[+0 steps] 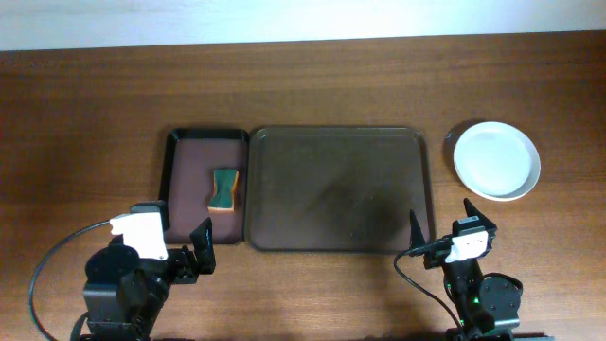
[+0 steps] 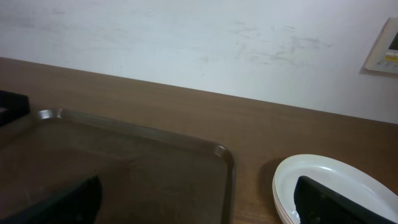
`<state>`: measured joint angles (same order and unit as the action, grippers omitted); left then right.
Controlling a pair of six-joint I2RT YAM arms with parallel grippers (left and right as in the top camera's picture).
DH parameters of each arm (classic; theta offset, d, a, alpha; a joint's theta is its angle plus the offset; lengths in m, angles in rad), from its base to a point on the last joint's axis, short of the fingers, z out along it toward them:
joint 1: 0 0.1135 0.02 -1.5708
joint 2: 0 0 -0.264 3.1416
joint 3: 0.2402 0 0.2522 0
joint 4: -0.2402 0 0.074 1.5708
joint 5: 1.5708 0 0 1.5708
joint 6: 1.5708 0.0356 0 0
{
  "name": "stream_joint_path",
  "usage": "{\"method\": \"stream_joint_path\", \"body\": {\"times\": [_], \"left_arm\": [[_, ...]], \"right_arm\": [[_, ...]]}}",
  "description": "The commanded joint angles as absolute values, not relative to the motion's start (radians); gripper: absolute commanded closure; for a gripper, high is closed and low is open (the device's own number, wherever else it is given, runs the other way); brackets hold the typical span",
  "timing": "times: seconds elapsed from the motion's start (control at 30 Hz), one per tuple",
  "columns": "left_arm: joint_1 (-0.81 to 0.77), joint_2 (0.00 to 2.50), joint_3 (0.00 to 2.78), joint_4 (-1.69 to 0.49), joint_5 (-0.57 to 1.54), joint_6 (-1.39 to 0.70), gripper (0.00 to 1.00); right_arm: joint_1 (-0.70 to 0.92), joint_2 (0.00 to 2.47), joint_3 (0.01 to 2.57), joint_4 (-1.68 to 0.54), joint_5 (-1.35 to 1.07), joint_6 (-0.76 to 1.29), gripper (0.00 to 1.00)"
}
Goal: Clean dirty plates on tray and stack at the side
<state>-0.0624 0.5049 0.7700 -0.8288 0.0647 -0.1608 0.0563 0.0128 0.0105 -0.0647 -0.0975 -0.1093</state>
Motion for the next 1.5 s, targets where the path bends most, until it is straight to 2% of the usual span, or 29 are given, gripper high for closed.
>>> {"method": "stream_joint_path", "body": {"times": [0.0, 0.37, 0.47, 0.67, 0.8, 0.83, 0.97, 1.47], "left_arm": [[-0.059, 0.501, 0.768, -0.828, 0.072, -0.144, 0.01], [-0.057, 0.493, 0.767, -0.849, 0.068, -0.142, 0.01], [-0.044, 0.393, 0.668, -0.792, 0.021, -0.140, 0.01], [-0.044, 0.038, 0.200, -0.353, 0.019, -0.140, 0.01], [-0.043, 0.005, 0.013, 0.046, 0.013, -0.073, 0.01], [-0.044, 0.005, 0.009, 0.070, 0.023, -0.012, 0.00], [-0.043, 0.005, 0.009, -0.080, 0.046, 0.035, 0.00], [-0.043, 0.005, 0.009, -0.079, 0.052, 0.035, 0.01]], "right_arm": [[0.065, 0.003, 0.006, -0.072, -0.093, -0.116, 0.01], [0.065, 0.003, 0.006, -0.072, -0.093, -0.116, 0.01], [0.065, 0.004, 0.006, -0.072, -0.093, -0.116, 0.01], [0.065, 0.003, 0.006, -0.072, -0.093, -0.116, 0.01], [0.065, 0.003, 0.006, -0.072, -0.093, -0.116, 0.01], [0.065, 0.003, 0.006, -0.072, -0.093, -0.116, 0.01], [0.065, 0.004, 0.006, -0.072, -0.093, -0.116, 0.01], [0.065, 0.003, 0.006, -0.072, -0.093, -0.116, 0.01]]}}
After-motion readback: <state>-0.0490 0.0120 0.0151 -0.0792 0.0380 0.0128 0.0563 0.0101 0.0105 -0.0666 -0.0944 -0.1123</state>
